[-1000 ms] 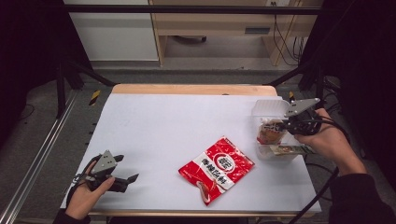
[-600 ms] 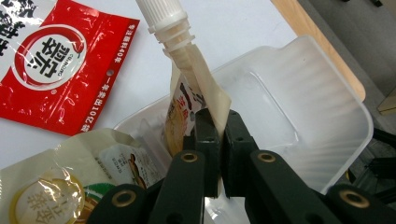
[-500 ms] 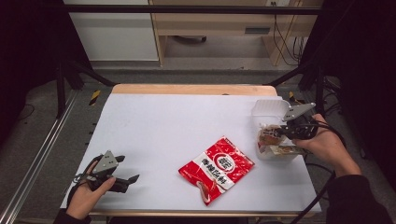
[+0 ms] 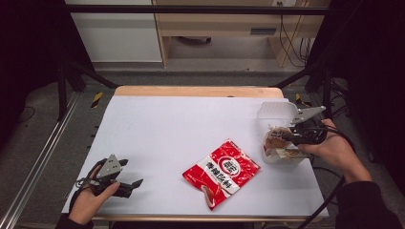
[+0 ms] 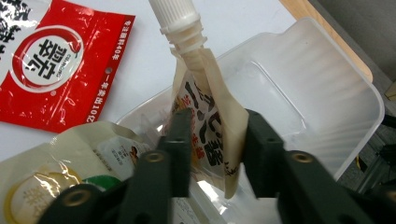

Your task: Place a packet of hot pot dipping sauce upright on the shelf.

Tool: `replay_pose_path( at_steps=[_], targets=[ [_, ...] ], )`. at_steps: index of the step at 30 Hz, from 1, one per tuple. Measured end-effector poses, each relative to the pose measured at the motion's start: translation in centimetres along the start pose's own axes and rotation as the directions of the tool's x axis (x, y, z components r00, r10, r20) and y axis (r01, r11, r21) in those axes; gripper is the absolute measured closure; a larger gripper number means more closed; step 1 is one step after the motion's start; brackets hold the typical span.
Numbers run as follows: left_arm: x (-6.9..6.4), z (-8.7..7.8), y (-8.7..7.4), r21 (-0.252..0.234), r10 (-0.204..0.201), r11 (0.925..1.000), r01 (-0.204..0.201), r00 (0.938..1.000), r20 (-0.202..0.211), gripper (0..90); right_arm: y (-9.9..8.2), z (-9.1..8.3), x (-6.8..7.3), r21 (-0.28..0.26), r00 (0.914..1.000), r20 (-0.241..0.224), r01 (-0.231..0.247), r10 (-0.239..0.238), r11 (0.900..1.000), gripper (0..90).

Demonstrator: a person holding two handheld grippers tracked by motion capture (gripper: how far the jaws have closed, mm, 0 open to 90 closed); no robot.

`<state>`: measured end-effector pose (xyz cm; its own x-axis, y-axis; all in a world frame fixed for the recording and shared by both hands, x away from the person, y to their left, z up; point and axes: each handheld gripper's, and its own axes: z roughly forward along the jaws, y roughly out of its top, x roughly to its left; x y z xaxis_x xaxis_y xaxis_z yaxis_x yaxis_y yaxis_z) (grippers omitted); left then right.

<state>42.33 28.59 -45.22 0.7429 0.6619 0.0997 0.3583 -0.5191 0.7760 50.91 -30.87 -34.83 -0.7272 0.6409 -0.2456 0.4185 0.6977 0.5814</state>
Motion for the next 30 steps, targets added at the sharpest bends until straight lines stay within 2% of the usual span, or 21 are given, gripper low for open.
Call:
replay_pose_path(
  at_steps=[6, 8, 10, 14, 19, 22, 24, 25, 27, 28, 30],
  targets=[
    [0.2, -0.1, -0.1, -0.003, -0.014, 0.9999, 0.014, 0.9999, -0.007, 8.6, 0.5, -1.2, 0.5, -0.051, 0.9965, 0.064, -0.051, 0.054, 0.9974, 35.2],
    [0.2, -0.1, -0.1, -0.003, -0.014, 0.9999, 0.014, 0.9999, -0.008, 8.6, 0.7, -1.5, 0.6, -0.063, 0.9954, 0.076, -0.053, 0.058, 0.9966, 32.7],
    [0.2, 0.0, -0.1, 0.002, -0.008, 1.0000, 0.008, 0.9999, -0.010, 8.6, 1.6, -2.5, 1.4, -0.094, 0.9929, 0.106, -0.045, 0.055, 0.9946, 27.2],
    [0.2, 0.0, -0.1, 0.003, -0.006, 1.0000, 0.006, 0.9999, -0.011, 8.6, 2.9, -3.5, 2.7, -0.121, 0.9911, 0.124, -0.033, 0.048, 0.9921, 21.3],
    [0.3, 0.0, -0.1, 0.000, -0.006, 1.0000, 0.006, 0.9999, -0.010, 8.6, 4.5, -4.1, 4.8, -0.170, 0.9906, 0.131, -0.016, 0.038, 0.9853, 16.9],
    [0.4, -0.1, -0.1, 0.003, -0.003, 1.0000, 0.003, 0.9999, -0.015, 8.6, 5.0, -4.0, 6.0, -0.212, 0.9928, 0.106, -0.030, 0.054, 0.9768, 15.3],
    [0.4, -0.1, -0.2, 0.001, -0.007, 1.0000, 0.007, 0.9998, -0.018, 8.6, 5.4, -3.8, 7.0, -0.211, 0.9944, 0.092, -0.032, 0.053, 0.9768, 14.5],
    [0.4, -0.1, -0.2, 0.001, -0.007, 1.0000, 0.007, 0.9998, -0.018, 8.6, 5.4, -3.8, 7.0, -0.211, 0.9944, 0.092, -0.032, 0.053, 0.9768, 14.5],
    [0.5, -0.1, -0.2, 0.003, -0.010, 0.9999, 0.010, 0.9997, -0.022, 8.6, 5.8, -3.7, 8.1, -0.219, 0.9959, 0.084, -0.012, 0.031, 0.9756, 14.7],
    [0.4, 0.0, -0.2, 0.005, -0.007, 1.0000, 0.007, 0.9997, -0.025, 8.6, 6.2, -3.6, 9.3, -0.227, 0.9969, 0.079, 0.019, -0.001, 0.9738, 18.8],
    [0.4, 0.0, -0.2, 0.006, -0.005, 1.0000, 0.005, 0.9997, -0.026, 8.6, 6.6, -3.4, 10.5, -0.224, 0.9972, 0.067, 0.046, -0.032, 0.9734, 23.4]
  ],
)
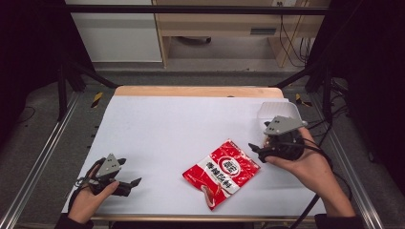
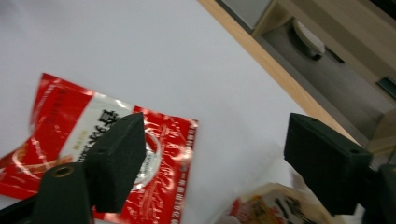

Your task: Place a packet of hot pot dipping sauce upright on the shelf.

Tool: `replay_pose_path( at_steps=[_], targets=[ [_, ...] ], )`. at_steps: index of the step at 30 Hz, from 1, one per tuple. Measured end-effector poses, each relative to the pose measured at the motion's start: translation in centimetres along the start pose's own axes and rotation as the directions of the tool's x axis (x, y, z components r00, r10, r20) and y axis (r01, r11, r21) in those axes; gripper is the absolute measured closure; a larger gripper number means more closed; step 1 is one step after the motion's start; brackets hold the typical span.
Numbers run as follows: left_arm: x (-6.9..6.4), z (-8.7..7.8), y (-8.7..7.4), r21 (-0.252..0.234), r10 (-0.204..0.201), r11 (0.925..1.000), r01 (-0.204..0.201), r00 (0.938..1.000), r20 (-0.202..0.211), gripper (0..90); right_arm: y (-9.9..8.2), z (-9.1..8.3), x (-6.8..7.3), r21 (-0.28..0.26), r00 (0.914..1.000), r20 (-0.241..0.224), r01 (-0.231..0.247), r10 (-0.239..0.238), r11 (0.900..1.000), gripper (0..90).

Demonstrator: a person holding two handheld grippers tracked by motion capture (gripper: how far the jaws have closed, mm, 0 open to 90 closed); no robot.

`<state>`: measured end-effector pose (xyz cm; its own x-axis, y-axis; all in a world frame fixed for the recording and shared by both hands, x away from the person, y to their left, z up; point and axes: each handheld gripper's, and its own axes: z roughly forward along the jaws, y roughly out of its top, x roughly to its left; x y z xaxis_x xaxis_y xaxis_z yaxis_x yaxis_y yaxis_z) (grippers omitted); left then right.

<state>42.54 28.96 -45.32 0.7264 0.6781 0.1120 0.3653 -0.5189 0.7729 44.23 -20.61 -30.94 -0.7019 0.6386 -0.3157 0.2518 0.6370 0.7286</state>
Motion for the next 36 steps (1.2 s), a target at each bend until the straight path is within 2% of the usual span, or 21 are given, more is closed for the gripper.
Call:
replay_pose_path(
  at_steps=[2, 3, 7, 10, 13, 17, 22, 28, 31, 36],
  targets=[
    [-0.1, 0.0, 0.0, 0.007, 0.011, 0.9999, -0.011, 0.9999, 0.001, 8.6, 0.3, 0.4, 1.0, -0.004, 0.9997, -0.019, 0.014, -0.014, 0.9999, 24.0],
    [-0.1, 0.0, 0.0, 0.009, 0.012, 0.9999, -0.012, 0.9999, 0.000, 8.6, 0.3, 0.6, 1.5, -0.006, 0.9999, -0.012, 0.010, -0.010, 0.9999, 23.9],
    [-0.1, 0.0, 0.0, 0.005, 0.008, 1.0000, -0.008, 1.0000, 0.003, 8.1, 0.5, 1.8, 3.3, -0.013, 0.9995, -0.019, -0.027, 0.026, 0.9996, 24.0],
    [-0.1, -0.1, 0.0, 0.005, 0.002, 1.0000, -0.002, 1.0000, -0.001, 7.5, 0.2, 3.0, 4.5, 0.007, 0.9985, -0.027, -0.047, 0.048, 0.9989, 23.5],
    [0.0, 0.0, 0.0, 0.006, 0.000, 1.0000, 0.000, 1.0000, -0.002, 7.4, -0.4, 4.0, 5.4, 0.009, 0.9972, -0.016, -0.072, 0.073, 0.9973, 24.3],
    [0.0, 0.0, 0.0, 0.006, -0.001, 1.0000, 0.001, 1.0000, -0.005, 7.1, -1.1, 5.1, 6.2, 0.006, 0.9937, -0.008, -0.112, 0.112, 0.9937, 23.1],
    [0.0, -0.1, 0.0, 0.003, -0.004, 1.0000, 0.004, 1.0000, -0.005, 7.0, -1.7, 5.6, 7.3, 0.024, 0.9914, 0.015, -0.130, 0.130, 0.9912, 25.1],
    [0.0, -0.1, 0.0, 0.000, -0.003, 1.0000, 0.003, 1.0000, -0.004, 7.0, -3.9, 6.6, 8.8, 0.034, 0.9868, 0.030, -0.160, 0.159, 0.9865, 21.4],
    [0.0, -0.1, 0.0, 0.001, -0.003, 1.0000, 0.003, 1.0000, -0.002, 7.0, -4.8, 7.0, 9.0, 0.051, 0.9837, 0.043, -0.177, 0.175, 0.9829, 20.6],
    [-0.1, 0.0, 0.0, 0.002, 0.000, 1.0000, 0.000, 1.0000, -0.002, 7.0, -5.8, 6.9, 8.9, 0.040, 0.9788, 0.053, -0.200, 0.198, 0.9790, 19.0]
  ],
)
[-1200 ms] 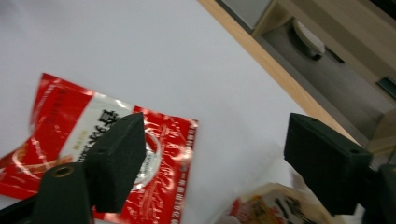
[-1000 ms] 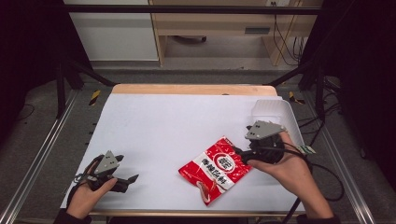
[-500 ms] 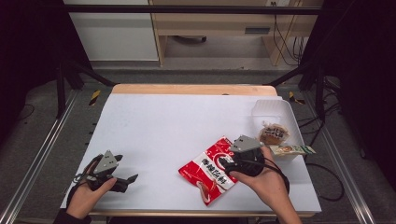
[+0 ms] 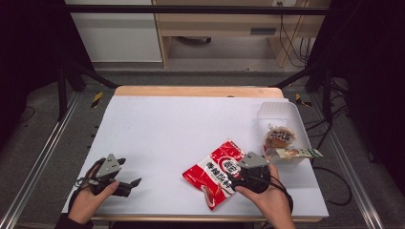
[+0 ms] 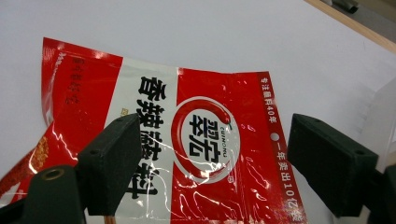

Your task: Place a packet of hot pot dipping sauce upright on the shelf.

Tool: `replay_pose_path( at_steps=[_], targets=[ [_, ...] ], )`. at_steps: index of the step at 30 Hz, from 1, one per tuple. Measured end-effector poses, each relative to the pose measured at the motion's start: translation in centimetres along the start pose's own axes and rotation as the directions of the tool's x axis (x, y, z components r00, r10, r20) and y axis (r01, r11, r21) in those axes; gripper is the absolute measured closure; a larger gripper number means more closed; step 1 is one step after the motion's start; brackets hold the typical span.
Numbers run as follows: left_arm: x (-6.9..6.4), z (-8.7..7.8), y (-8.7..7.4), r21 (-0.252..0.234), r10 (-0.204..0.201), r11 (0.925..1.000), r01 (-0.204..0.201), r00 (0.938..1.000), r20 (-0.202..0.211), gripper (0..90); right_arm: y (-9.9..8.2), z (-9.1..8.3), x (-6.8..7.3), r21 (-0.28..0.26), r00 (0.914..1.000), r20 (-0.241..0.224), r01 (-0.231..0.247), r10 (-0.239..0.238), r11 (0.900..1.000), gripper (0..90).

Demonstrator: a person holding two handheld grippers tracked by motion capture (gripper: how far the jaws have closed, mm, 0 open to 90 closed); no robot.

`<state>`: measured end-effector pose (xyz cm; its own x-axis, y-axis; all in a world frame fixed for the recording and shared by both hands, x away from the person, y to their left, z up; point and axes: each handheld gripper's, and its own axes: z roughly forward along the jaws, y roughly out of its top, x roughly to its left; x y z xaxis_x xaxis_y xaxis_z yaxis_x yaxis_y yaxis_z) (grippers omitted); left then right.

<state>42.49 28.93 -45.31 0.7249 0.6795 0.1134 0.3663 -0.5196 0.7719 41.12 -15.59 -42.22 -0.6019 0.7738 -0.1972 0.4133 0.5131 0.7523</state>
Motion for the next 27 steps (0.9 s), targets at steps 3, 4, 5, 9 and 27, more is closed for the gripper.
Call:
replay_pose_path(
  at_steps=[3, 4, 5, 9, 27],
  targets=[
    [0.0, 0.0, 0.0, 0.001, 0.003, 1.0000, -0.003, 1.0000, -0.002, 7.0, -0.9, 0.1, -0.2, -0.002, 1.0000, -0.005, -0.008, 0.008, 1.0000, 15.4],
    [0.0, 0.0, 0.0, 0.001, 0.002, 1.0000, -0.002, 1.0000, -0.003, 7.0, -1.2, 0.2, -0.3, 0.003, 0.9998, -0.007, -0.018, 0.018, 0.9998, 14.0],
    [0.0, 0.0, 0.0, 0.001, 0.003, 1.0000, -0.003, 1.0000, -0.002, 7.1, -1.5, 0.2, -0.3, 0.000, 0.9996, -0.005, -0.028, 0.028, 0.9996, 13.3],
    [0.0, 0.1, 0.0, 0.009, 0.007, 0.9999, -0.007, 1.0000, 0.003, 7.0, -2.8, 0.4, -0.4, 0.001, 0.9985, 0.012, -0.053, 0.053, 0.9986, 12.2],
    [-0.3, 0.2, 0.2, 0.005, 0.024, 0.9997, -0.024, 0.9997, 0.011, 7.1, -5.4, -0.3, -1.3, 0.008, 0.9916, 0.036, -0.125, 0.124, 0.9922, 11.8]
  ],
)
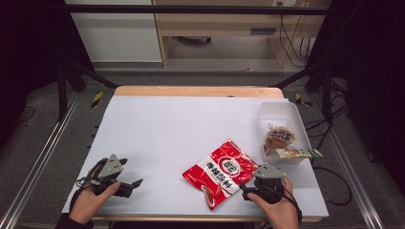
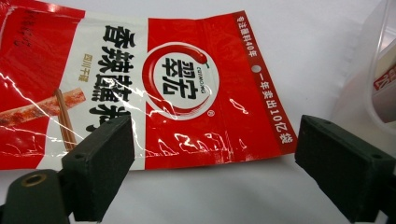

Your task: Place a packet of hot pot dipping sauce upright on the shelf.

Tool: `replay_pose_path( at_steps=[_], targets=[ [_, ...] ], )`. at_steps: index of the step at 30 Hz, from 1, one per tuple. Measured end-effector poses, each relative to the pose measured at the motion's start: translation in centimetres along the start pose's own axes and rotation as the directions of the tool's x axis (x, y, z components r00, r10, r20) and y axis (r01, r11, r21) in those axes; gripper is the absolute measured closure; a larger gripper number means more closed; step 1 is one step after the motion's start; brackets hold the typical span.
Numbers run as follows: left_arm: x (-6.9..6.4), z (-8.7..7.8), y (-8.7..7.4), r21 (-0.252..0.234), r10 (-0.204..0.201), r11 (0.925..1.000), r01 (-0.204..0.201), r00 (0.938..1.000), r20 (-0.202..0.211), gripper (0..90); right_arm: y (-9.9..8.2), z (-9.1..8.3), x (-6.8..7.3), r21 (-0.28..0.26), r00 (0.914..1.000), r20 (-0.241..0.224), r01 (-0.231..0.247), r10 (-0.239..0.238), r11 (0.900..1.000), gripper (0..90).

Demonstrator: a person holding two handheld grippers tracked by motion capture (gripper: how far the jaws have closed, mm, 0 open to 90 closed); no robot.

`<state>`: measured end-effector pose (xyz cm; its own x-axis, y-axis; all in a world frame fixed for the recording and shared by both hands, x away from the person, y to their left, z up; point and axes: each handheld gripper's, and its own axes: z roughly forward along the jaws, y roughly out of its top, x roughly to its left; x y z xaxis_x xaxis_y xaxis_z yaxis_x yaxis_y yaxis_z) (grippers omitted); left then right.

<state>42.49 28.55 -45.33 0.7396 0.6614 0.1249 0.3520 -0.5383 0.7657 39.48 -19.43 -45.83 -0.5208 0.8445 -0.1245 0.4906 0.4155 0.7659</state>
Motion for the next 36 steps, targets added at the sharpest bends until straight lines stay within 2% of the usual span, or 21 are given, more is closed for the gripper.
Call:
replay_pose_path(
  at_steps=[7, 11, 15, 23, 30, 36],
  targets=[
    [-0.1, 0.0, 0.0, 0.002, 0.004, 1.0000, -0.004, 1.0000, 0.002, 7.1, -0.1, 1.0, -0.6, 0.026, 0.9997, 0.002, -0.026, 0.026, 0.9993, 9.3],
    [-0.1, 0.0, 0.0, 0.003, 0.004, 1.0000, -0.004, 1.0000, 0.003, 7.1, -0.1, 1.5, -1.2, 0.029, 0.9978, -0.005, -0.066, 0.066, 0.9974, 9.3],
    [-0.1, 0.0, 0.1, 0.001, 0.006, 1.0000, -0.006, 1.0000, 0.007, 7.3, 0.1, 2.1, -1.7, 0.038, 0.9971, -0.014, -0.075, 0.075, 0.9965, 9.2],
    [-0.2, 0.1, 0.1, 0.004, 0.017, 0.9999, -0.017, 0.9998, 0.012, 7.5, -0.1, 3.2, -2.4, 0.069, 0.9961, 0.002, -0.089, 0.089, 0.9937, 9.2],
    [-0.3, 0.2, 0.1, 0.006, 0.019, 0.9998, -0.020, 0.9997, 0.017, 7.6, -0.2, 3.6, -2.6, 0.081, 0.9932, -0.023, -0.112, 0.114, 0.9904, 9.5],
    [-0.3, 0.2, 0.2, 0.006, 0.020, 0.9998, -0.020, 0.9996, 0.019, 7.6, -0.1, 3.6, -2.3, 0.083, 0.9933, -0.039, -0.105, 0.109, 0.9910, 10.0]
  ],
)
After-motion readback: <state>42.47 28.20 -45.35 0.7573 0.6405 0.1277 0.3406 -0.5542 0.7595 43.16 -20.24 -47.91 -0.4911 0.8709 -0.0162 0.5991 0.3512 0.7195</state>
